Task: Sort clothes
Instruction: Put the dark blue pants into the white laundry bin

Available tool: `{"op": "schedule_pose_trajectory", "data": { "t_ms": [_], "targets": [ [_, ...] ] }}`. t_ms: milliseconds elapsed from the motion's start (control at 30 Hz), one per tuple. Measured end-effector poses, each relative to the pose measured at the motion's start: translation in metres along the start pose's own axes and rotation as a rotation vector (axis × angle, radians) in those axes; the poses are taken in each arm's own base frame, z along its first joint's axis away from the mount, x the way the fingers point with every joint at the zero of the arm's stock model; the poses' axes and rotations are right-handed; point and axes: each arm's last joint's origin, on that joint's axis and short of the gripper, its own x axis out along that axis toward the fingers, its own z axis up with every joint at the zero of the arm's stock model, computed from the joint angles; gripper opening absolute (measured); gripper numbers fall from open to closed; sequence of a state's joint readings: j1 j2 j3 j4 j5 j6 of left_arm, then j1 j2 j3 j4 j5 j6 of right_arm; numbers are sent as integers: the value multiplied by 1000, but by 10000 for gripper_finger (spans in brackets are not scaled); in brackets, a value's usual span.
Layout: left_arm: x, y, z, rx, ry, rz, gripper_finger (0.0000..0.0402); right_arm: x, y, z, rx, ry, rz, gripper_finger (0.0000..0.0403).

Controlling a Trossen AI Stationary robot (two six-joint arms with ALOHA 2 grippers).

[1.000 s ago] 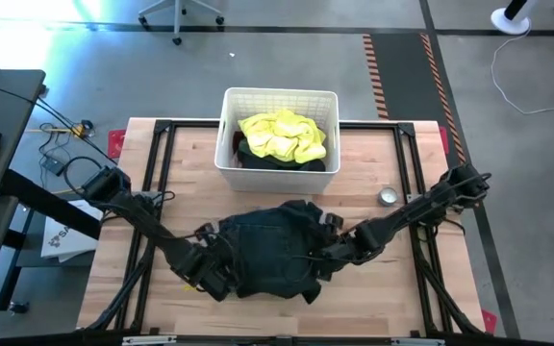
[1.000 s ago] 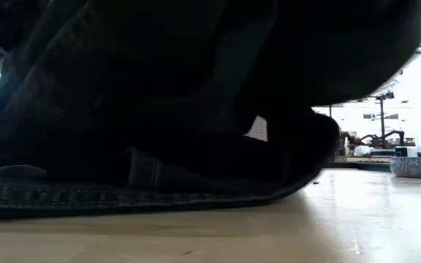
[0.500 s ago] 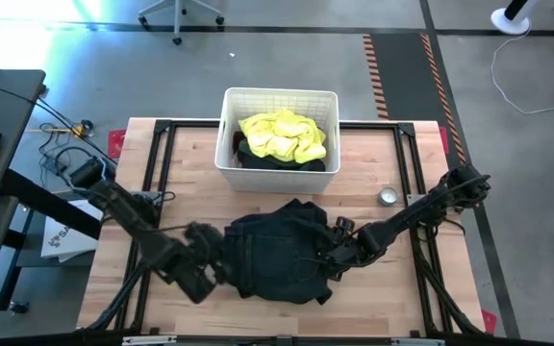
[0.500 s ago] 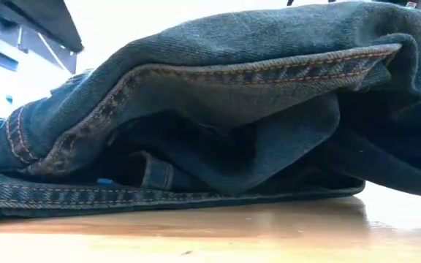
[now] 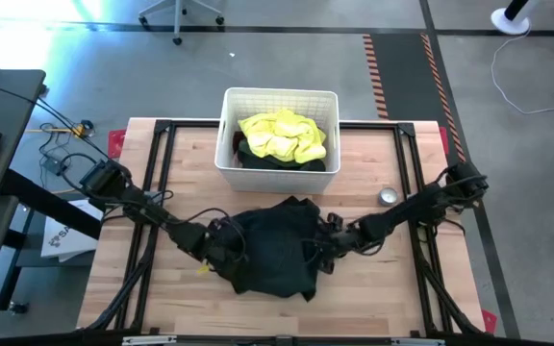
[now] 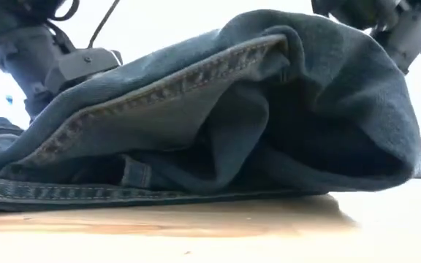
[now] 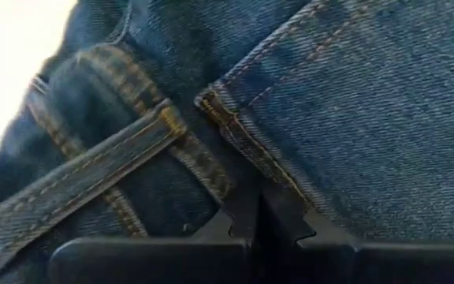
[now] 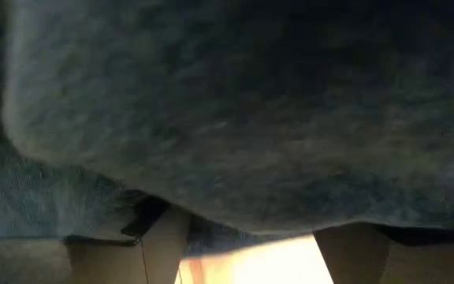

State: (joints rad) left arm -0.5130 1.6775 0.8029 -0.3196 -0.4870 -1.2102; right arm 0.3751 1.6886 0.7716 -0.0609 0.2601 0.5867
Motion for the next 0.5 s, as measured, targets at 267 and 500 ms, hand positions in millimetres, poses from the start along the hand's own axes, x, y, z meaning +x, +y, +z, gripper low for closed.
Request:
{"op": "schedule_pose_trajectory", "data": {
  "t_ms": [267, 500],
  "targets": [
    [32, -6, 7, -18, -74, -140, 0, 10, -26, 10, 79, -125, 42, 238],
    [47, -5, 39, -3, -164, -243, 0, 6, -20, 32, 82, -326, 86, 238]
  ]
}}
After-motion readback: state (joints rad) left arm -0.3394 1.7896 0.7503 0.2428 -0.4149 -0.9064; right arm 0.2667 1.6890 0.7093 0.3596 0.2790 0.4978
